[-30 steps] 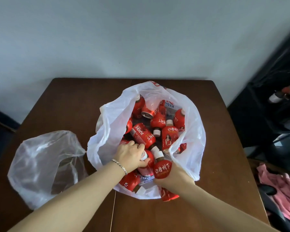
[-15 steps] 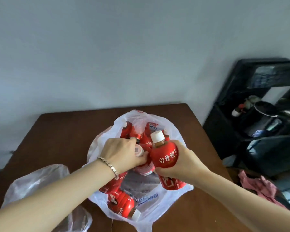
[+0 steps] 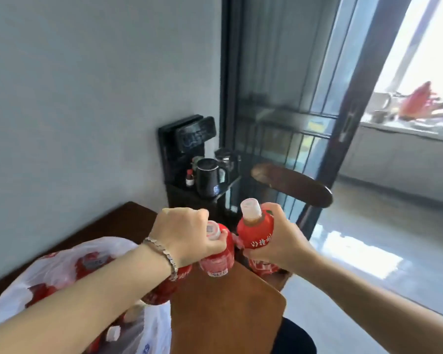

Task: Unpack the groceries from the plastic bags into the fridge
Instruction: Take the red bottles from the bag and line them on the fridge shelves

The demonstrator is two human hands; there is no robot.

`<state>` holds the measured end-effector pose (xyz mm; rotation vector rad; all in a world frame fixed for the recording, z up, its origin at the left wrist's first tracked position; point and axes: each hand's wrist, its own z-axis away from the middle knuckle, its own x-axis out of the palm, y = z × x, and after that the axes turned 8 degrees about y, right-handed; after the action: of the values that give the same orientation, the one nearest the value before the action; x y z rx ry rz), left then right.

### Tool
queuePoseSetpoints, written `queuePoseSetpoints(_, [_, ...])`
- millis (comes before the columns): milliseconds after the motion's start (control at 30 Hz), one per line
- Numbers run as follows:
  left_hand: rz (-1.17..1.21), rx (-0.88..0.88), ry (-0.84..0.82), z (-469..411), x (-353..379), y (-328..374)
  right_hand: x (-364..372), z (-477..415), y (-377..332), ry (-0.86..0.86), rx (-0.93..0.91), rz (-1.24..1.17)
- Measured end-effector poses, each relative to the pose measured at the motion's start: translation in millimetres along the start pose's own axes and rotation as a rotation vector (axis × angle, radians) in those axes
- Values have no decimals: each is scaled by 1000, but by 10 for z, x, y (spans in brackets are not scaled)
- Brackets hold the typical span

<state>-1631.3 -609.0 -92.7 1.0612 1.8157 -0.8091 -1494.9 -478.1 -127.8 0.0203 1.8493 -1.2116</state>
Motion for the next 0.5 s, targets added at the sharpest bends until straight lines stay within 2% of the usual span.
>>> queuePoseSetpoints(200, [118, 293, 95, -572, -181, 1474, -1350, 567, 829, 314, 204, 22])
queuePoseSetpoints(300, [210, 461, 153, -735, -284, 2479, -2089, 1042, 1330, 483, 321, 8])
queuePoseSetpoints(500, [288, 705, 141, -803, -546, 4549, -3506, 2104, 2267, 705, 500, 57])
